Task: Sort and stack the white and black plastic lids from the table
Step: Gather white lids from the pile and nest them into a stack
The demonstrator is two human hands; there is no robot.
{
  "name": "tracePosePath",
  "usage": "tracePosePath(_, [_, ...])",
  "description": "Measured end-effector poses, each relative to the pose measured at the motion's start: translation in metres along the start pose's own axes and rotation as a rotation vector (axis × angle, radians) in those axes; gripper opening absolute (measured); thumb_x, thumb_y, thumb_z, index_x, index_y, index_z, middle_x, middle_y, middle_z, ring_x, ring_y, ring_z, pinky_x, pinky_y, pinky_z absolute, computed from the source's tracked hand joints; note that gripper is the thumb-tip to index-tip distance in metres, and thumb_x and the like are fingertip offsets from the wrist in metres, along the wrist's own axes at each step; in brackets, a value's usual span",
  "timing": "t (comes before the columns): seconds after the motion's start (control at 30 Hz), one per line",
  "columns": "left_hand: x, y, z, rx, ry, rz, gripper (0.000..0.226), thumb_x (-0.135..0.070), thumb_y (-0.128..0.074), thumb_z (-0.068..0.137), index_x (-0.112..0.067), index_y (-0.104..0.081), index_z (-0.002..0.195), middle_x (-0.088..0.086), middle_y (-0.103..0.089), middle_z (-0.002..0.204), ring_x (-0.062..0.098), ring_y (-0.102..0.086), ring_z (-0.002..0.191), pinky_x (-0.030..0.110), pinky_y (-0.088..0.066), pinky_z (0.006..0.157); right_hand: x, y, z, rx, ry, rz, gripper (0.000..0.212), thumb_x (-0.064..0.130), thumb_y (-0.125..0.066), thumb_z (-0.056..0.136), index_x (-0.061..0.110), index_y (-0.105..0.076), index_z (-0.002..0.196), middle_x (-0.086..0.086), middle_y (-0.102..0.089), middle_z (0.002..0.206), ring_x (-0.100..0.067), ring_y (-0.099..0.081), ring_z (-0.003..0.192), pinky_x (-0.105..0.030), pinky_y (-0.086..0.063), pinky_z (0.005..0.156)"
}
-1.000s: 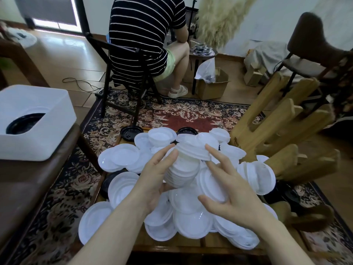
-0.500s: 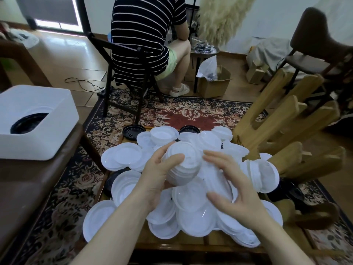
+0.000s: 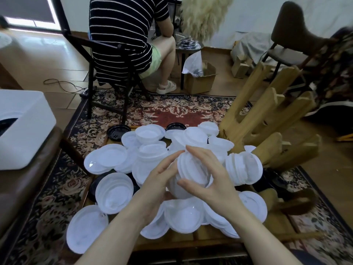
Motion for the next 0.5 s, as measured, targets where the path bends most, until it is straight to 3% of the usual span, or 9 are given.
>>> tracePosePath(0.17, [0.0, -0.001, 0.002, -0.016, 0.011, -0.054, 0.031, -0.043, -0.046, 0.102, -0.039, -0.069, 0.122, -0.01, -0.07, 0.125, 0.013, -0.066, 0.116, 0.042, -0.058, 0.087, -0.003, -0.002, -0.001, 0.023, -0.038, -0.014, 0.064, 0.045, -0.073, 0.08, 0.035, -0.05, 0.139, 0.01, -0.048, 0.138, -0.009, -0.044, 0.134, -0.021, -0.036, 0.109])
tracePosePath(0.3, [0.001, 0.0, 0.001, 0.026, -0.025, -0.019, 0.042, -0.042, -0.073, 0.082, -0.041, -0.066, 0.124, -0.006, -0.067, 0.129, 0.019, -0.07, 0.111, 0.037, -0.059, 0.079, 0.0, -0.008, -0.005, 0.115, -0.079, -0.075, 0.065, 0.052, -0.067, 0.08, 0.051, -0.043, 0.14, 0.019, -0.035, 0.144, -0.004, -0.038, 0.136, -0.026, -0.042, 0.106])
tracePosePath(0.37, [0.004, 0.003, 0.001, -0.012, -0.036, -0.002, 0.048, -0.029, -0.081, 0.078, -0.041, -0.067, 0.122, -0.005, -0.066, 0.129, 0.019, -0.072, 0.103, 0.033, -0.059, 0.074, 0.003, -0.012, -0.007, 0.192, -0.069, -0.079, 0.067, 0.053, -0.065, 0.082, 0.052, -0.038, 0.143, 0.024, -0.03, 0.146, -0.002, -0.035, 0.138, -0.023, -0.043, 0.104])
tracePosePath(0.43, [0.004, 0.006, 0.002, -0.085, -0.047, -0.024, 0.044, -0.018, -0.077, 0.081, -0.04, -0.069, 0.119, -0.003, -0.07, 0.123, 0.016, -0.073, 0.096, 0.03, -0.058, 0.07, 0.003, -0.008, -0.006, 0.221, -0.1, 0.016, 0.063, 0.055, -0.059, 0.086, 0.047, -0.037, 0.144, 0.026, -0.034, 0.145, 0.001, -0.034, 0.138, -0.016, -0.037, 0.106])
tracePosePath(0.5, [0.003, 0.009, 0.004, -0.136, -0.046, -0.04, 0.04, -0.013, -0.072, 0.084, -0.039, -0.07, 0.115, -0.002, -0.074, 0.114, 0.012, -0.073, 0.09, 0.028, -0.058, 0.066, -0.003, 0.007, 0.003, 0.105, -0.156, 0.085, 0.057, 0.057, -0.053, 0.088, 0.04, -0.042, 0.142, 0.024, -0.045, 0.139, 0.002, -0.041, 0.133, -0.016, -0.036, 0.105])
Point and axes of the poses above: each hand's wrist, its own z-axis towards the middle knuckle, its own y-axis out of the back of the hand, x = y × z, the point moved 4 cm from there along z, towards the middle knuckle
